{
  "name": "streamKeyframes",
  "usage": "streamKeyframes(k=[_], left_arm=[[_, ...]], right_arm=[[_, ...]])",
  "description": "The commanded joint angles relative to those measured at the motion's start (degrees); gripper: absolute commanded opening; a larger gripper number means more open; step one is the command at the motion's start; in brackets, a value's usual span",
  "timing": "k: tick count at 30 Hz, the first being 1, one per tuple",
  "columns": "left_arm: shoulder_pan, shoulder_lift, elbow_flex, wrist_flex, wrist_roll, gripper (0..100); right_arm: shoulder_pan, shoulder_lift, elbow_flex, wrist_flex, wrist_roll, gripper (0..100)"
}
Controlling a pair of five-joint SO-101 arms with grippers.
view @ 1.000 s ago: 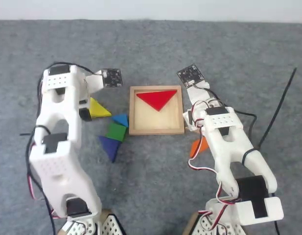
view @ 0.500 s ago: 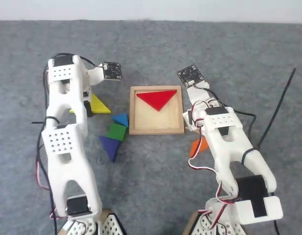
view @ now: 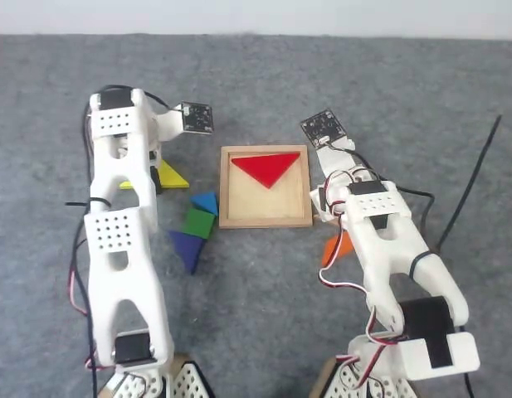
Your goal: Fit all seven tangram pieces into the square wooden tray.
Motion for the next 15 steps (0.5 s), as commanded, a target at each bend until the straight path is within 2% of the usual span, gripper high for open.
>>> streamKeyframes(k=[1, 15], left_arm=[[1.2, 1.1, -3.6, 0.4, -0.2, 33], [-0.8, 7.6, -5.8, 3.7, -0.2, 33]], right_arm=[[0.7, -2.9, -3.5, 0.1, 1.0, 9.0], [0.7, -2.9, -3.5, 0.1, 1.0, 9.0]])
